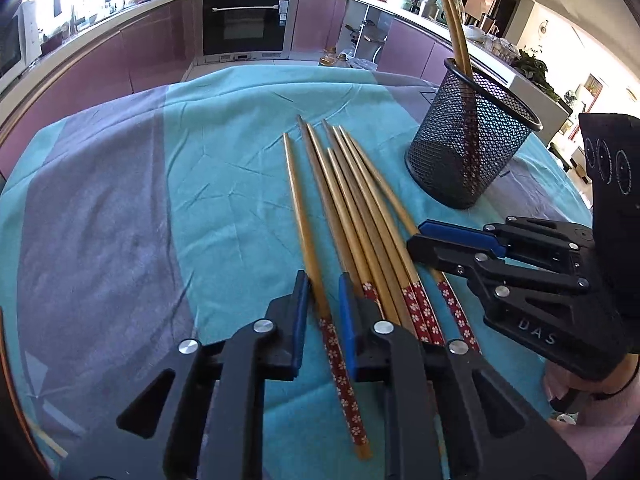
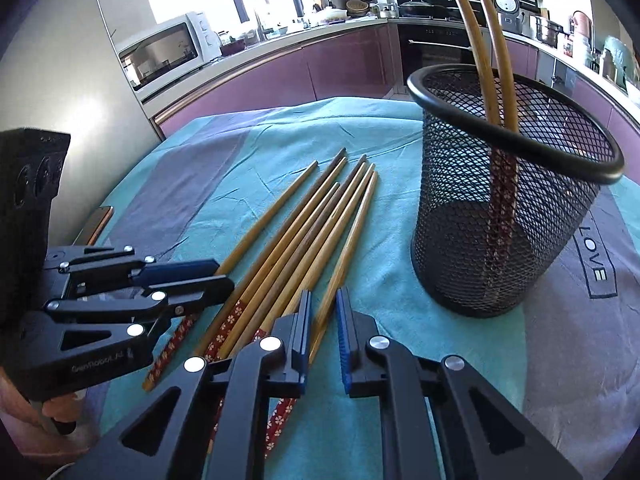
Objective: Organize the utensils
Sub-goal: 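Close the right gripper on another chopstick and lift it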
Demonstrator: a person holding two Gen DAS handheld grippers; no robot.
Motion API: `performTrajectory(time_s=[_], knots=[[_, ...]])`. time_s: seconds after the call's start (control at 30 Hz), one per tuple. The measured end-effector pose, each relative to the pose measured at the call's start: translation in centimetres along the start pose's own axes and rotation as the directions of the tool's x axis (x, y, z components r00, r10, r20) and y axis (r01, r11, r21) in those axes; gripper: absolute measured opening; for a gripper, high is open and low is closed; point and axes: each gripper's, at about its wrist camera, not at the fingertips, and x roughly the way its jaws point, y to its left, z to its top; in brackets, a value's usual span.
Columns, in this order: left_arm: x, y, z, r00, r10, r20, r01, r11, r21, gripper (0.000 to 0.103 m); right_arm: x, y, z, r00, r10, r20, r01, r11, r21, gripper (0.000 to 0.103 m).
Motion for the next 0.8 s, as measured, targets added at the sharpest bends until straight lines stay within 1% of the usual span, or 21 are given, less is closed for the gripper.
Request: performTrajectory(time_s=[0.1,0.23,0.3,0.33,0.43,0.57,0.63,0.7,0.73,0.8], knots=[[-0.4,-0.1,-0.7,1.0,-0.011,-0.012,0.011,1.0,-0.013,0.011,-0.6,-0.1,-0.5,1.0,-0.013,-0.005,0.013,1.0,-0.005,0.008],[-0.8,0.0,-1.2,1.0,0.001,-0.012,-0.001,1.0,0.0,0.012,-1.2,-0.6,-0.8,0.999,-0.03,-0.012,0.03,1.0,-0.003,0.007],[-0.6,0.2,-0.8,1.0,0.022,-0.003,-0.022,1.0,0.011,0.012,-1.1,-0.6,-0.6,0.999,-0.048,-0.017,0.047,0.999,-0.01,0.008],[-0.5,0.2,-0.3,1.0,0.031,0.0,-0.031,0.999,0.018,0.015,-0.9,-0.4,-0.4,0.998,-0.057,-0.016,0.056,0.998,-0.013,0.008],[0.2,0.6,0.9,0.999,0.045,0.001,-0.045,0.999,0.026,0.019,-0.3,-0.2,0.2,0.997,-0.076,-0.016,0.076,0.997,-0.025,0.01],[1.1,0.8,2.3,0.998,0.059,0.001,-0.059,0.997,0.048,0.02,0.4,0.0,0.9,0.996,-0.09,-0.011,0.09,0.995,-0.032,0.012],[1.5,0.8,3.0,0.998,0.064,-0.001,-0.064,0.997,0.04,0.02,0.8,0.1,1.2,0.996,-0.093,-0.01,0.092,0.995,-0.035,0.012],[1.7,0.8,3.4,0.997,0.072,0.0,-0.072,0.997,0.024,0.015,0.8,0.1,1.3,0.996,-0.092,-0.007,0.092,0.995,-0.035,0.01],[1.8,0.8,3.4,0.997,0.078,0.001,-0.078,0.997,0.019,0.011,0.8,0.0,1.3,0.996,-0.086,-0.006,0.086,0.996,-0.026,0.007],[1.8,1.1,3.5,0.997,0.073,0.004,-0.073,0.997,-0.001,0.01,0.5,-0.3,1.2,0.997,-0.079,-0.001,0.079,0.997,-0.007,0.006]])
